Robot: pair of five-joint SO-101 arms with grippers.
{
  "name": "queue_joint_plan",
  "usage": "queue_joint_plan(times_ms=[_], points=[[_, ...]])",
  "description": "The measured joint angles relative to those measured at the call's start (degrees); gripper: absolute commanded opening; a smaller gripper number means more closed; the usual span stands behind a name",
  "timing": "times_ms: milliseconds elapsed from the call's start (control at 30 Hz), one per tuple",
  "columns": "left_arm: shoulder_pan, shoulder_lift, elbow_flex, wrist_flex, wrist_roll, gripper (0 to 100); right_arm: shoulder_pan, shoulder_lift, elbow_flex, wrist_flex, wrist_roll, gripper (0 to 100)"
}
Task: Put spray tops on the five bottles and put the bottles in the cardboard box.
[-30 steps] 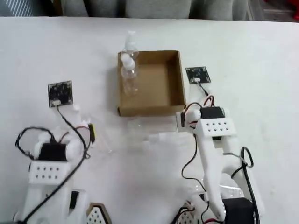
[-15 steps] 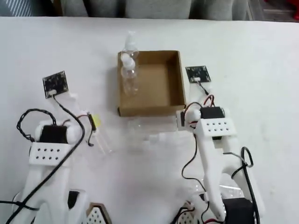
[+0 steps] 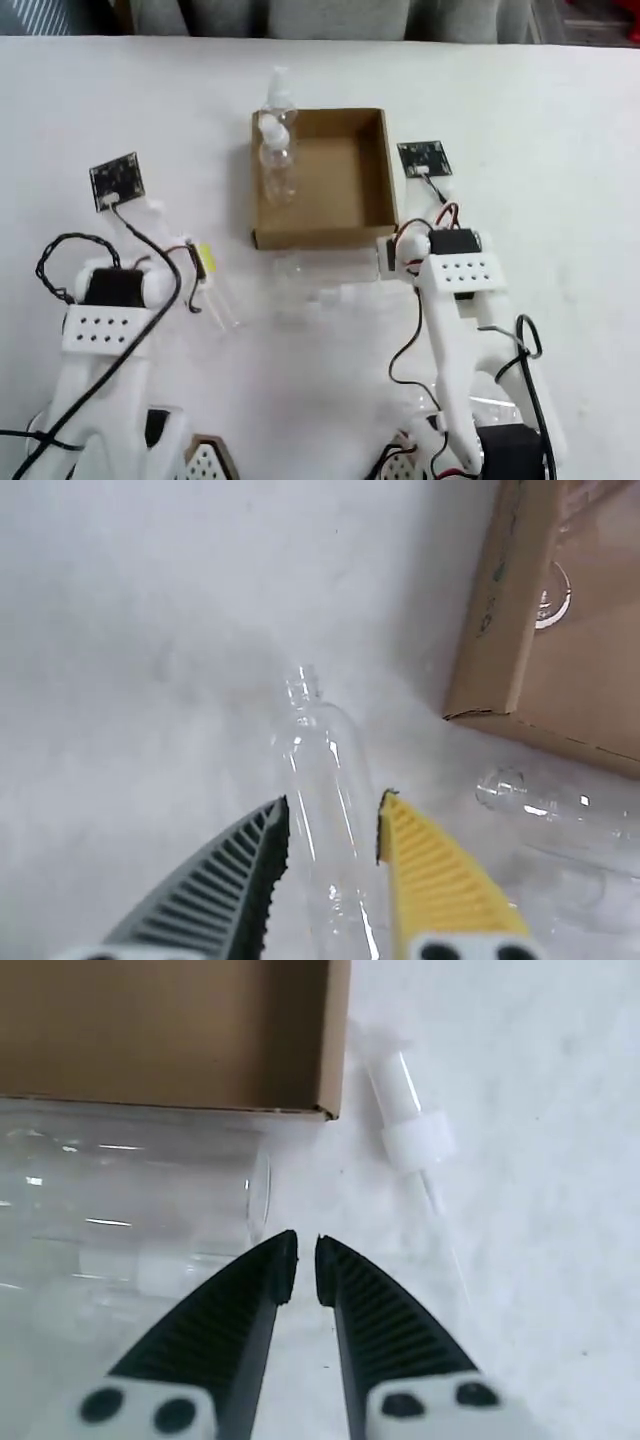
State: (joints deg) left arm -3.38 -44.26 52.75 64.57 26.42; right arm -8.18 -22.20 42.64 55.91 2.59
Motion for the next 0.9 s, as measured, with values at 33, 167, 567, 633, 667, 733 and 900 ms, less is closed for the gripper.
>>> queue_joint_plan(times_ms=[33,167,567,633,667,733,900], points=[[0.0,0.0,0.0,0.0,0.0,15,0.0,0.0,0.0,0.0,0.0,1.6],[0.0,1.2,-2.5,1.8,0.0,15,0.0,0.0,0.0,0.0,0.0,1.6],[0.0,21.8,-13.5,8.6,0.0,17,0.0,0.0,0.0,0.0,0.0,1.6],[0.0,23.4,-13.5,8.6,0.0,22,0.0,0.0,0.0,0.0,0.0,1.6],[-0.2,24.0,-13.5,8.6,0.0,25,0.0,0.0,0.0,0.0,0.0,1.6],[-0.8,24.8,-13.5,8.6,0.3,30,0.0,0.0,0.0,0.0,0.0,1.6],[-1.1,25.0,-13.5,8.6,3.1,29,0.0,0.0,0.0,0.0,0.0,1.6]])
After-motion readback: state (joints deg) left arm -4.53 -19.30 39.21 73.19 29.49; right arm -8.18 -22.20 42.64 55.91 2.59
